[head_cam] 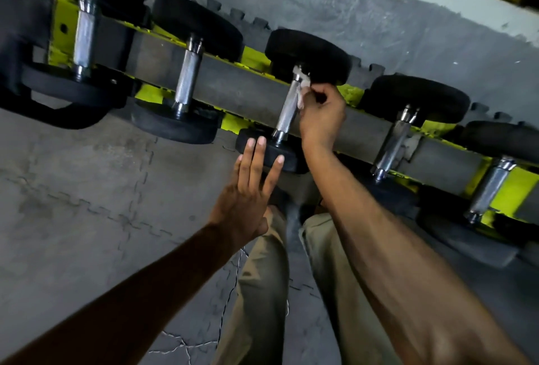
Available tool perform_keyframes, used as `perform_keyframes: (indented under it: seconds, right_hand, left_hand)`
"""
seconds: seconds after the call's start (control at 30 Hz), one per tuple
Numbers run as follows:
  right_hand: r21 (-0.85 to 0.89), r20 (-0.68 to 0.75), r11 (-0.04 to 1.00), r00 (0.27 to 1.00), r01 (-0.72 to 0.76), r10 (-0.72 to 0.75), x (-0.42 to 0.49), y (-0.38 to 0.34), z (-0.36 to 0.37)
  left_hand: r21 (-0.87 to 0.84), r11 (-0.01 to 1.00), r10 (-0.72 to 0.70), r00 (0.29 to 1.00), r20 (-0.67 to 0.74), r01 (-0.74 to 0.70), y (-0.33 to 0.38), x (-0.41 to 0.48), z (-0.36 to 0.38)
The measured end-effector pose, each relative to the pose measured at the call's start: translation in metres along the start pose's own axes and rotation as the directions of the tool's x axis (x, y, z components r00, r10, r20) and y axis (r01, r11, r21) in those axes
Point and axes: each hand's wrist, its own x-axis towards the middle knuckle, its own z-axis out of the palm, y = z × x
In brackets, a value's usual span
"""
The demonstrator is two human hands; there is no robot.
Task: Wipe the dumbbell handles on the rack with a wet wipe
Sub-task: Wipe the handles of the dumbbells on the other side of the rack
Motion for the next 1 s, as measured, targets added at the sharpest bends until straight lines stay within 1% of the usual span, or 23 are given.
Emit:
perform_keyframes:
  seconds: [0.03, 0.07, 0.1, 0.13, 0.2, 0.23, 0.3, 0.4, 0.43, 0.47, 0.57, 0.6, 0.63, 0.67, 0.7, 0.73, 0.77, 0.8, 0.87, 0.9, 0.93, 0.97, 1.0]
  right_hand:
    - [-0.157, 0.053, 0.972, 0.985, 0.173, -0.167, -0.005, -0.001, -0.006]
    - [-0.267, 0.130, 0.905, 0.943, 0.331, -0.307, -0.009, -0.002, -0.011]
    - [-0.343, 0.215, 0.817, 0.885, 0.463, -0.412, -0.010, -0.004, -0.017]
    - [-0.392, 0.299, 0.726, 0.825, 0.565, -0.480, -0.009, -0.008, -0.022]
    - [-0.436, 0.424, 0.580, 0.726, 0.688, -0.542, 0.001, -0.009, -0.031]
    - [-0.442, 0.463, 0.529, 0.690, 0.724, -0.556, 0.007, -0.008, -0.035]
    - [-0.437, 0.520, 0.467, 0.639, 0.769, -0.566, 0.013, -0.002, -0.044]
    - [-0.408, 0.603, 0.382, 0.559, 0.829, -0.569, 0.015, 0.006, -0.057]
    - [-0.403, 0.625, 0.363, 0.542, 0.840, -0.562, 0.016, 0.008, -0.059]
    - [-0.400, 0.635, 0.368, 0.543, 0.839, -0.549, 0.018, 0.008, -0.059]
    - [-0.383, 0.620, 0.451, 0.586, 0.806, -0.522, 0.015, -0.001, -0.051]
    - [-0.370, 0.622, 0.459, 0.582, 0.808, -0.523, 0.011, -0.004, -0.047]
    - [-0.347, 0.643, 0.437, 0.550, 0.830, -0.533, 0.006, -0.008, -0.042]
    - [-0.327, 0.678, 0.382, 0.496, 0.864, -0.542, 0.003, -0.012, -0.038]
    - [-0.323, 0.719, 0.302, 0.440, 0.897, -0.537, 0.003, -0.013, -0.034]
    - [-0.345, 0.756, 0.207, 0.402, 0.915, -0.516, 0.007, -0.015, -0.031]
    - [-0.391, 0.771, 0.128, 0.401, 0.911, -0.495, 0.015, -0.019, -0.028]
    - [-0.451, 0.760, 0.072, 0.425, 0.890, -0.492, 0.025, -0.022, -0.026]
    - [-0.510, 0.751, 0.044, 0.470, 0.859, -0.464, 0.037, -0.030, -0.027]
    - [-0.498, 0.787, 0.014, 0.459, 0.867, -0.413, 0.035, -0.033, -0.025]
    - [-0.453, 0.850, -0.050, 0.414, 0.890, -0.326, 0.028, -0.037, -0.022]
    - [-0.365, 0.919, -0.124, 0.335, 0.923, -0.209, 0.019, -0.042, -0.019]
    - [-0.269, 0.962, -0.162, 0.256, 0.949, -0.099, 0.011, -0.049, -0.016]
  left_hand:
    - [-0.001, 1.000, 0.001, 1.000, -0.004, -0.001, 0.000, 0.000, 0.000]
    - [0.002, 1.000, 0.002, 1.000, -0.007, -0.002, 0.000, 0.001, -0.001]
    - [0.004, 1.000, 0.006, 1.000, -0.006, -0.006, 0.000, 0.001, -0.002]
    - [0.004, 1.000, 0.010, 1.000, -0.005, -0.010, 0.000, 0.001, -0.003]
    - [-0.002, 1.000, 0.014, 1.000, -0.012, -0.014, -0.002, 0.002, -0.003]
    - [-0.004, 1.000, 0.014, 1.000, -0.017, -0.014, -0.004, 0.002, -0.003]
    - [-0.003, 1.000, 0.017, 1.000, -0.019, -0.017, -0.005, 0.002, -0.001]
    - [0.009, 1.000, 0.020, 1.000, -0.019, -0.019, -0.004, 0.002, 0.001]
    - [0.009, 1.000, 0.020, 1.000, -0.019, -0.020, -0.003, 0.001, 0.001]
    - [0.005, 1.000, 0.021, 1.000, -0.018, -0.021, -0.003, 0.001, 0.001]
    - [-0.002, 1.000, 0.022, 1.000, -0.021, -0.022, -0.003, 0.000, 0.000]
    - [0.002, 1.000, 0.018, 1.000, -0.025, -0.018, -0.003, 0.001, 0.000]
    - [0.007, 1.000, 0.014, 1.000, -0.028, -0.014, -0.002, 0.002, -0.001]
    - [0.009, 1.000, 0.009, 1.000, -0.028, -0.008, -0.001, 0.003, -0.002]
    - [0.009, 1.000, 0.005, 1.000, -0.026, -0.005, -0.001, 0.003, -0.002]
    - [0.011, 1.000, 0.004, 1.000, -0.024, -0.004, -0.001, 0.003, -0.003]
    - [0.017, 1.000, 0.006, 1.000, -0.023, -0.006, -0.001, 0.003, -0.002]
    - [0.026, 1.000, 0.006, 1.000, -0.024, -0.006, -0.002, 0.003, -0.001]
    - [0.045, 0.999, -0.001, 1.000, -0.028, 0.002, -0.003, 0.002, 0.001]
    - [0.053, 0.999, -0.006, 1.000, -0.028, 0.008, -0.003, 0.002, 0.002]
    - [0.057, 0.998, -0.010, 1.000, -0.024, 0.012, -0.003, 0.001, 0.002]
    - [0.062, 0.998, -0.011, 1.000, -0.017, 0.012, -0.002, 0.001, 0.001]
    - [0.068, 0.998, -0.009, 1.000, -0.012, 0.010, -0.002, 0.000, 0.000]
